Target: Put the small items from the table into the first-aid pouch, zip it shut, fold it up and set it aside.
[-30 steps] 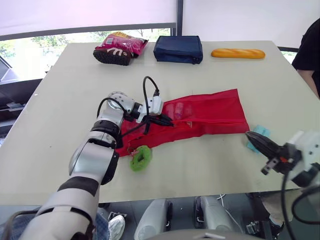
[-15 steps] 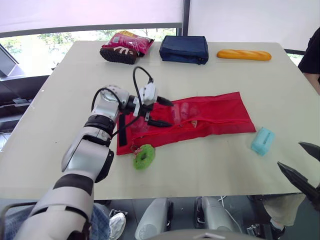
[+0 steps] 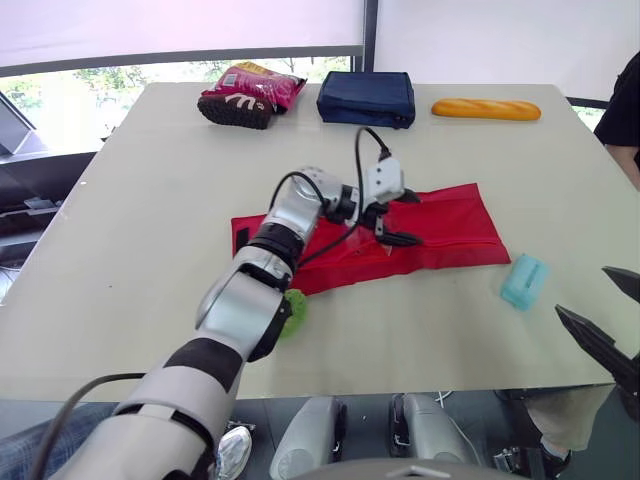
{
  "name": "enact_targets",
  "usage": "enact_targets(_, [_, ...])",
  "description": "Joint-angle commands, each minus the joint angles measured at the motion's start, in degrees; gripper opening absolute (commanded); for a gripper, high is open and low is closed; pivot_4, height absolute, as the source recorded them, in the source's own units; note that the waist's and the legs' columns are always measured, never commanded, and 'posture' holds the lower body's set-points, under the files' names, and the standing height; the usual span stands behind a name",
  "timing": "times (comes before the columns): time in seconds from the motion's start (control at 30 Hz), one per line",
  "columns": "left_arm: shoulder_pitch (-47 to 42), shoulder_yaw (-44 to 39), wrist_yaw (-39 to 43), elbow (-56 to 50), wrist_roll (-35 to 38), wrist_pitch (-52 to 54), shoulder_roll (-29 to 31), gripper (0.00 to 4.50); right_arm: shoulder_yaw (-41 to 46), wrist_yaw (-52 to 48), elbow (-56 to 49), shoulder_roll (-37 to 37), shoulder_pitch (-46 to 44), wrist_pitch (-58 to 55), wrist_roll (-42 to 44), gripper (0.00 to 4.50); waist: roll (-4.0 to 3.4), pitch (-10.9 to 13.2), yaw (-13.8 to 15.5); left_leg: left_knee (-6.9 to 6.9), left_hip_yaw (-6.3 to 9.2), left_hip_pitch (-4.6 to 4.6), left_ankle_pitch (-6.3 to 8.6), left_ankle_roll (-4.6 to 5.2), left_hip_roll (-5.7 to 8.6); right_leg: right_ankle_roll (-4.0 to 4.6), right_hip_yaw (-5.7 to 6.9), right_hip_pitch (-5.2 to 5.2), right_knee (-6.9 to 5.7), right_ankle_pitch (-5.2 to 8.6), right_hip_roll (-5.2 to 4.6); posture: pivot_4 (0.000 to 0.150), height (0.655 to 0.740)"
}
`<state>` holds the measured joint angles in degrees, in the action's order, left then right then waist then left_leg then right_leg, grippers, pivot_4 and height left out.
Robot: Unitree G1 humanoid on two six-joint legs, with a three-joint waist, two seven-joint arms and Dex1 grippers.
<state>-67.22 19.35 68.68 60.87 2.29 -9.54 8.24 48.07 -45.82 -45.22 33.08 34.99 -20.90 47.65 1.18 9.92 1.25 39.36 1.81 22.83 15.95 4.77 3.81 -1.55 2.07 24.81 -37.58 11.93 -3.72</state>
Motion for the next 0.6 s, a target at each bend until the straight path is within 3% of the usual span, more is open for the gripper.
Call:
enact_targets(0.03, [-2.09, 0.95, -7.89, 3.41, -5.28, -1.4, -3.53, 4.5, 0.06, 1.04, -2.17, 0.1, 0.26, 1.41, 0.0, 4.48, 0.01, 0.0, 0.32, 0.0, 0.0, 0.01, 0.0, 0.0, 0.0, -0.01, 0.0, 0.0, 0.02, 0.0, -0.01, 0.15, 0.7395])
enact_targets(0.43, [-4.05, -0.6, -16.98, 10.31, -10.86, 0.35, -10.94, 4.5, -1.48, 2.46, -2.42, -1.21, 0.76, 3.21, -1.73, 4.48, 0.01, 0.01, 1.06, 0.0, -0.02, 0.02, 0.0, 0.0, 0.0, -0.02, 0.02, 0.0, 0.04, 0.01, -0.02, 0.15, 0.7395])
enact_targets(0.6, [-4.0, -1.2, -16.56, 11.4, -11.41, 1.64, -12.06, 3.02, -2.72, 2.83, -2.54, -1.63, 0.76, 4.13, -2.84, 4.5, 0.01, 0.01, 1.07, 0.0, -0.02, 0.03, 0.0, 0.0, 0.0, -0.02, 0.04, 0.0, 0.04, 0.01, -0.03, 0.15, 0.7395])
